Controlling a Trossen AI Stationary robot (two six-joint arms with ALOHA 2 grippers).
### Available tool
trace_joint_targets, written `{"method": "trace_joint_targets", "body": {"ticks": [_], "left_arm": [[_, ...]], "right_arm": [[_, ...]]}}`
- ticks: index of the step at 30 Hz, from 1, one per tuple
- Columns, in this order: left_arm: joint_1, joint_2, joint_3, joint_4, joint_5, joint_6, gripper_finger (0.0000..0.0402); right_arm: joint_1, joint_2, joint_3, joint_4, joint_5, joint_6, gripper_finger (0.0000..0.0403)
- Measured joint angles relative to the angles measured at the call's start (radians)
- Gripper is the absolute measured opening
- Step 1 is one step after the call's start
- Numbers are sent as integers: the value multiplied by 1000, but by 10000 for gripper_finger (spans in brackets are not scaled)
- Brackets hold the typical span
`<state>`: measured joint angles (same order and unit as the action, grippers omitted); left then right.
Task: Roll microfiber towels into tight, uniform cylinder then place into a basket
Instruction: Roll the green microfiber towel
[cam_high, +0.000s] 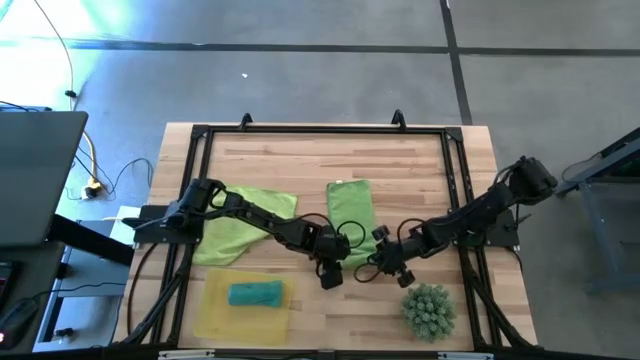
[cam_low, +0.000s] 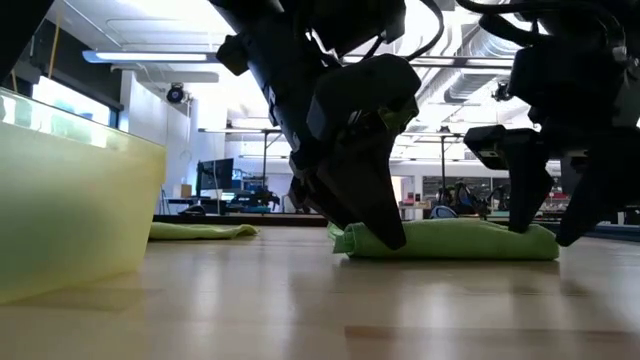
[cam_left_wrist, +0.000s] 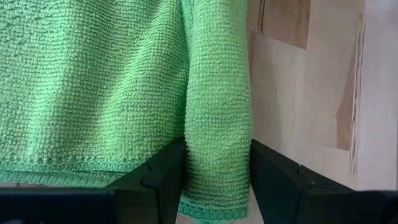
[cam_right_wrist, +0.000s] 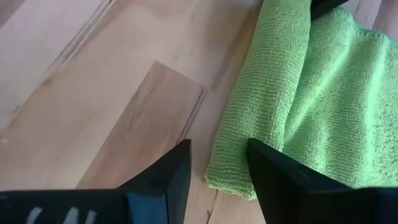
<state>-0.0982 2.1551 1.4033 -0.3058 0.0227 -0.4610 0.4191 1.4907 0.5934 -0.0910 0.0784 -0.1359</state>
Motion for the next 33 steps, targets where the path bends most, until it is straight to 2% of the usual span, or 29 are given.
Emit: {"method": "trace_joint_targets", "body": {"ticks": [3,7,17,25,29,33], "left_arm": [[3,0,0,1,0,-16,160],[8,0,-1,2,3,-72,160],[6,-13,-4,44,-2,-86,161],[-4,-74,-5,26,-6,-64,161],[-22,-105,-6,2,-4,-47,161],[-47,-147,-4,0,-5,-17,161]], "right_arm": [[0,-5,0,-2,5,13,149],[-1,-5,0,-13,88,59,149],[-6,24,0,-47,113,136,149],[-30,75,5,-56,104,189,147],[-31,76,5,-62,106,212,121],[-33,77,5,-63,119,233,71]]}}
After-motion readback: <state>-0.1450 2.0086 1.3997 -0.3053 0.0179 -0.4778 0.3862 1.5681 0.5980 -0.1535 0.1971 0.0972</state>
